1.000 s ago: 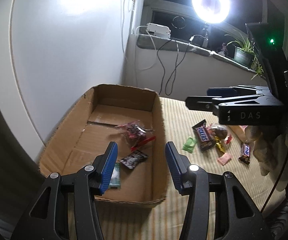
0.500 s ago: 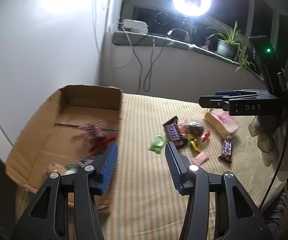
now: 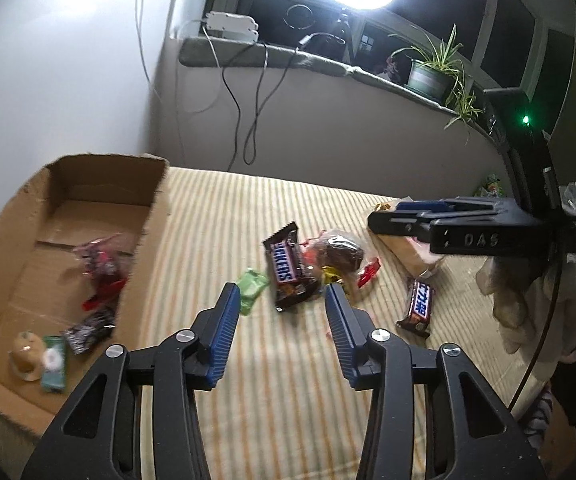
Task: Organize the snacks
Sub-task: 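Move both tools back toward the snack pile on the bed, then grasp the Snickers bar with the left tool while the right tool grasps the clear dark-candy bag, then carry the Snickers bar and candy bag into the cardboard box and open both tools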
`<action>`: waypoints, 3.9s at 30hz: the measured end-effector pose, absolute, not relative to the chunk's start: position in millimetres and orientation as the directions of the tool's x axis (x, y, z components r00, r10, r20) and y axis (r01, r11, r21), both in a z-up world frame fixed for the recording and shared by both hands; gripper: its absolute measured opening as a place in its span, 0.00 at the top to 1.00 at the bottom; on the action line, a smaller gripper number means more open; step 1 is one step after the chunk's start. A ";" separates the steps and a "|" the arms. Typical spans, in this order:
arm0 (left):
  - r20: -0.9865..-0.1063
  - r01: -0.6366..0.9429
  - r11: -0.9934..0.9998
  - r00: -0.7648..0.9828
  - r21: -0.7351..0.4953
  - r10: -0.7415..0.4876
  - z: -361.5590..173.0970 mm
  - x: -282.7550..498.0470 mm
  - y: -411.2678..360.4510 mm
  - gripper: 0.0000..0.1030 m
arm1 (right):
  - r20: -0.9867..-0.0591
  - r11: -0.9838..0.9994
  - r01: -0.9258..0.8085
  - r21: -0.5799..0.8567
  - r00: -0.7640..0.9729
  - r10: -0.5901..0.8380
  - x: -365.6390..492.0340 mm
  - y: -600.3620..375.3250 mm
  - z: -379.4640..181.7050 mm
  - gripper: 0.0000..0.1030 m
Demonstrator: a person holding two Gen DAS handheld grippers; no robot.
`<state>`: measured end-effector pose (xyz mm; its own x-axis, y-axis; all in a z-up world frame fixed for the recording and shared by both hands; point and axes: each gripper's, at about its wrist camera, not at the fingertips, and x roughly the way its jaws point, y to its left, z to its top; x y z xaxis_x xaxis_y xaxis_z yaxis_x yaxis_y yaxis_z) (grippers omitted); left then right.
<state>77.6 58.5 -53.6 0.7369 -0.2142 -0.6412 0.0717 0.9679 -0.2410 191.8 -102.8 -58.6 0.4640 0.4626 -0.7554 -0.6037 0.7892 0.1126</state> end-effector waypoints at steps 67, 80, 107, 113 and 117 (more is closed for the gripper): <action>-0.663 -0.018 0.979 0.738 -0.205 -0.126 -53.4 121.2 55.5 0.75 | -0.748 0.789 -0.604 0.113 0.471 0.467 187.4 -89.6 -64.1 0.60; -0.611 -0.115 0.976 0.791 -0.183 -0.022 -26.8 71.9 111.9 0.75 | -0.703 0.720 -0.683 0.127 0.450 0.551 154.6 -21.5 -34.5 0.60; -0.615 -0.264 0.940 0.784 -0.214 0.080 -42.7 33.1 196.4 0.75 | -0.739 0.638 -0.763 0.106 0.369 0.564 138.9 100.7 -54.6 0.60; -0.620 -0.271 0.939 0.780 -0.214 0.084 -45.0 30.1 197.6 0.74 | -0.739 0.634 -0.768 0.092 0.374 0.560 138.1 107.7 -57.3 0.59; -0.620 -0.280 0.937 0.779 -0.211 0.093 -43.3 27.6 197.3 0.73 | -0.738 0.638 -0.765 0.091 0.378 0.559 138.6 106.9 -56.3 0.53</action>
<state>27.6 197.3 -43.3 0.7789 0.0926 -0.6203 -0.2797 0.9365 -0.2114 138.6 106.9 -56.3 0.3780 0.5587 -0.7382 -0.7649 0.6377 0.0909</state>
